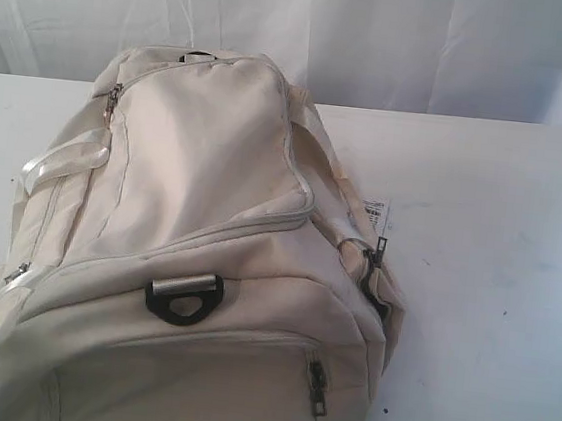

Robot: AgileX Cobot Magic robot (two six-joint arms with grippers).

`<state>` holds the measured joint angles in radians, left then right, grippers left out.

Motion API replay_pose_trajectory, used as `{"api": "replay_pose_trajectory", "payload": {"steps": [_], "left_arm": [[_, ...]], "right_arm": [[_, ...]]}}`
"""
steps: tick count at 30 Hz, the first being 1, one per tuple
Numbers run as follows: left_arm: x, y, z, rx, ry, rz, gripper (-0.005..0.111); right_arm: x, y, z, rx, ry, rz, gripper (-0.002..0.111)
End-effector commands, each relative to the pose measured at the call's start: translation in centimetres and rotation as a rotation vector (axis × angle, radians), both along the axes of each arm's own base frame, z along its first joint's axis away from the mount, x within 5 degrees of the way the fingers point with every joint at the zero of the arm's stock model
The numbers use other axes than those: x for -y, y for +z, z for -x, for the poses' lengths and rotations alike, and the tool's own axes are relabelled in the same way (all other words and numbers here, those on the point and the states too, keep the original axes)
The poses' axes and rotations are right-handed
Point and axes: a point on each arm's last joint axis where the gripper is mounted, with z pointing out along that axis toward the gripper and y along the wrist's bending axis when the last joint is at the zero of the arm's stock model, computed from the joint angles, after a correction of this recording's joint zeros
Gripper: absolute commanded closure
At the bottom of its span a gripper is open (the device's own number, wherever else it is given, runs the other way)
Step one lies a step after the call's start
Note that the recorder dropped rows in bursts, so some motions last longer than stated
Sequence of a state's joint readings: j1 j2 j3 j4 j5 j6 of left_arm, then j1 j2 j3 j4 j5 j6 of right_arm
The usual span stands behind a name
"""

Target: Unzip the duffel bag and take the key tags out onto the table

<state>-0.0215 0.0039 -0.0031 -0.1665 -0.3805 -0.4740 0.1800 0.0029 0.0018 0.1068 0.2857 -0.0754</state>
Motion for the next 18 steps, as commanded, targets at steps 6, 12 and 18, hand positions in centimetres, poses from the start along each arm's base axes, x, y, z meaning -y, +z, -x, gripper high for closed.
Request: {"api": "replay_pose_trajectory", "payload": {"steps": [6, 12, 18], "left_arm": [[0.4, 8.7, 2.4, 0.350, -0.008, -0.103, 0.106], [0.3, 16.1, 0.9, 0.104, 0.061, -0.322, 0.106], [-0.3, 19.8, -4.1, -0.282, 0.111, -0.545, 0.106]], "right_arm": [[0.0, 0.2, 0.0, 0.019, -0.004, -0.001, 0.108], [0.2, 2.2, -0.2, 0.234, -0.025, -0.035, 0.108], [1.2, 5.9, 0.6, 0.550, -0.045, -0.654, 0.108]]}}
